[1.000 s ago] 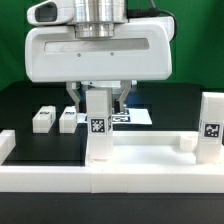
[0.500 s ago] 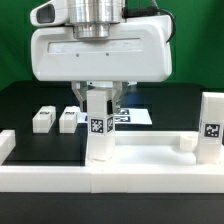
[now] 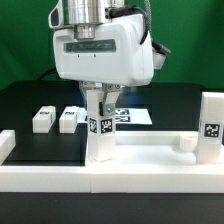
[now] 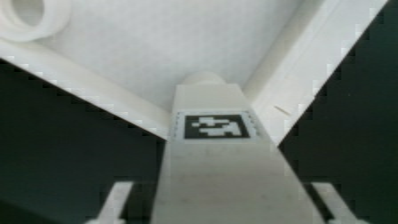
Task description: Assemble desk
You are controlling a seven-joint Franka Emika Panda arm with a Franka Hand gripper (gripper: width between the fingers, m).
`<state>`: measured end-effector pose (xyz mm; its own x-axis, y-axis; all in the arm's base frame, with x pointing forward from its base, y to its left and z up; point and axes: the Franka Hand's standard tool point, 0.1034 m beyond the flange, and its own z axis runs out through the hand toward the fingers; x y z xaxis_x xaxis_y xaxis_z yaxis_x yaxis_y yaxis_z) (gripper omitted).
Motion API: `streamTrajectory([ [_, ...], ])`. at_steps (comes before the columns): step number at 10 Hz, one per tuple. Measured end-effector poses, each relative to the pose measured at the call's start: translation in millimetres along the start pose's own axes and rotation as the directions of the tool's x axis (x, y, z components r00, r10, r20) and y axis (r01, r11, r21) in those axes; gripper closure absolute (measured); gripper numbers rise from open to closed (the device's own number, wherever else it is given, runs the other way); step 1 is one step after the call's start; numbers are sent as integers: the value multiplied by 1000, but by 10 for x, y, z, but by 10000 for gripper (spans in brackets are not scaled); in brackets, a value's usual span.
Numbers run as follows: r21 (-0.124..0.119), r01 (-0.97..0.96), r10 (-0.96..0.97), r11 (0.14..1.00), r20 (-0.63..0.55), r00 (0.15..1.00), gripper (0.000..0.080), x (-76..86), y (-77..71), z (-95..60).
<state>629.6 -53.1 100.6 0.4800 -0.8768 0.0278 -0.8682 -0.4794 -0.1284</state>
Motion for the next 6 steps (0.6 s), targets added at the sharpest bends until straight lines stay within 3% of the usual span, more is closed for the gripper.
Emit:
streamTrajectory([
  [3,5,-198,198,980,8,980,512,10,12,4],
  [6,11,-547,545,837,58,836,511,15,36,12],
])
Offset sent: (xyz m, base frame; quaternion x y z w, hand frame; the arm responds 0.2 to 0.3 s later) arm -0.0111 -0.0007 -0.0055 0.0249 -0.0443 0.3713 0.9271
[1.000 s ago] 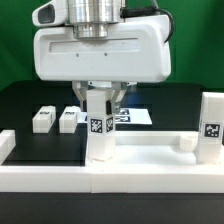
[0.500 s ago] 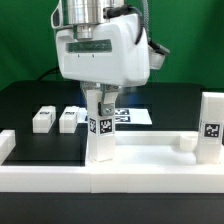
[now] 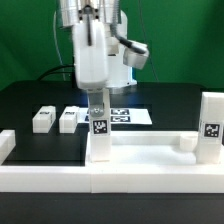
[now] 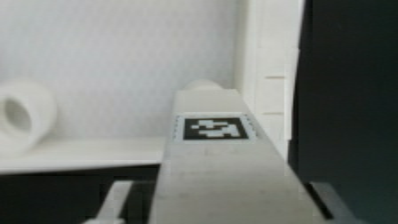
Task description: Assemble desk
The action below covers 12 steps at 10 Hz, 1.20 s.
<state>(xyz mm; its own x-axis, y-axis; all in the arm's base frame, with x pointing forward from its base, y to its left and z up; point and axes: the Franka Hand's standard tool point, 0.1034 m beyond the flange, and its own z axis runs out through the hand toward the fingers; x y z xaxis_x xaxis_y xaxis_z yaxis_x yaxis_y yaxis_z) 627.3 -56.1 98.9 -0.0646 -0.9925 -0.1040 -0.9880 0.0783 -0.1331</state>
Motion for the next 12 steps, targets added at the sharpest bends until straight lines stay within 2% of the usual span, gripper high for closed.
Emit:
streamTrajectory([
  [1,8,-141,141,990,19,990,511,-4,4,5],
  [2,6,-263,263,965,26,964,511,-13,-1,7],
  [3,5,-304,304,953,28,952,511,-13,-4,8],
  [4,6,-296,296,955,28,955,444,-13,-4,8],
  [5,5,-274,274,962,27,961,444,-13,-3,9],
  [6,4,-168,168,986,26,985,238,-10,-9,10],
  [7,-9,-120,120,993,25,992,238,-39,-17,8],
  [8,-6,-27,27,1000,20,999,169,-74,-36,-1],
  [9,-7,114,-114,993,15,993,169,-108,-39,1],
  [12,-5,302,-301,953,15,953,151,-98,-33,4],
])
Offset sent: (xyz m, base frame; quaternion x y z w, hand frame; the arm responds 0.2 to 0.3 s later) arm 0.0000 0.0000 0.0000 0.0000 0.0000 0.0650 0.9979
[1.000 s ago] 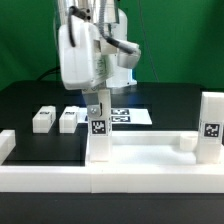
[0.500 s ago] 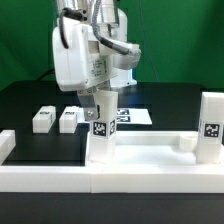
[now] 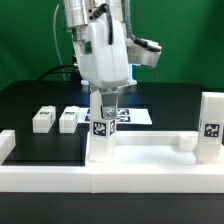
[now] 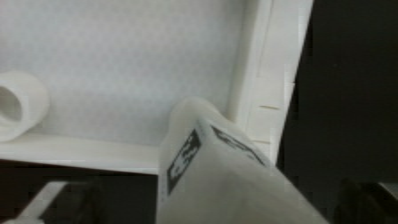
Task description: Assemble desk
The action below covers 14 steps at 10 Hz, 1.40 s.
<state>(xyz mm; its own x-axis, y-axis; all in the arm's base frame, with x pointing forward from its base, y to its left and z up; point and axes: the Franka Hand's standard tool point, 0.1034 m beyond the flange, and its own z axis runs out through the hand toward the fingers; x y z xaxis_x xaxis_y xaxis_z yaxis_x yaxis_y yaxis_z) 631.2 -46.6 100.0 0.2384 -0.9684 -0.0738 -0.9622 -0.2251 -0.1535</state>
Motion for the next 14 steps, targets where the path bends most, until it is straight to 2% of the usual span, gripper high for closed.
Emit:
streamTrajectory([
  [1,-1,93,-93,996,-1,996,150,0,1,0],
  [2,-39,235,-235,971,2,972,150,-24,16,4],
  [4,-66,436,-436,897,18,900,150,-48,-14,3],
  [6,-95,628,-627,772,39,778,150,-98,-26,13],
  [11,-76,871,-869,485,67,490,150,6,13,13],
  [12,-74,891,-889,448,68,453,174,21,22,18],
  [13,-74,886,-884,458,67,463,174,15,20,19],
  [14,-74,886,-884,458,67,463,342,16,20,18],
])
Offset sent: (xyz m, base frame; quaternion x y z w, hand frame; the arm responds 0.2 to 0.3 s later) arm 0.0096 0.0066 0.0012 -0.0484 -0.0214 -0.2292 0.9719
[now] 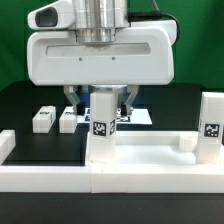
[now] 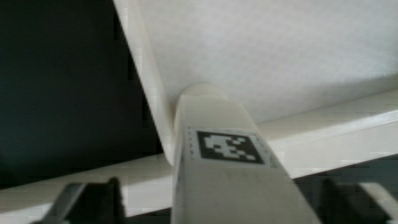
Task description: Assemble desk
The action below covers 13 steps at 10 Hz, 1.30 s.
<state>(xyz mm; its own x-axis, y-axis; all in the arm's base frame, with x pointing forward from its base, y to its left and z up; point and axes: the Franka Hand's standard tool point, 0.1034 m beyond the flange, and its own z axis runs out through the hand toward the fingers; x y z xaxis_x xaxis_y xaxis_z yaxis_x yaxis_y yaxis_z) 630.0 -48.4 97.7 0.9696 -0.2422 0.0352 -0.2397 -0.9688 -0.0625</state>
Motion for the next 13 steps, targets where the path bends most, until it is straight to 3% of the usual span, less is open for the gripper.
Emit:
streamTrajectory([
  [1,0,-10,10,1000,0,1000,516,0,-1,0],
  [5,1,-172,172,985,0,985,512,1,0,-1],
  [6,11,-332,332,943,-9,943,512,6,-2,6],
  [7,36,-534,535,845,-22,845,512,-7,6,9],
  [9,74,-752,755,655,-18,655,512,-31,6,9],
  [10,73,-750,753,657,-22,657,512,-29,2,9],
  [13,79,-850,853,520,-7,521,511,-23,4,3],
])
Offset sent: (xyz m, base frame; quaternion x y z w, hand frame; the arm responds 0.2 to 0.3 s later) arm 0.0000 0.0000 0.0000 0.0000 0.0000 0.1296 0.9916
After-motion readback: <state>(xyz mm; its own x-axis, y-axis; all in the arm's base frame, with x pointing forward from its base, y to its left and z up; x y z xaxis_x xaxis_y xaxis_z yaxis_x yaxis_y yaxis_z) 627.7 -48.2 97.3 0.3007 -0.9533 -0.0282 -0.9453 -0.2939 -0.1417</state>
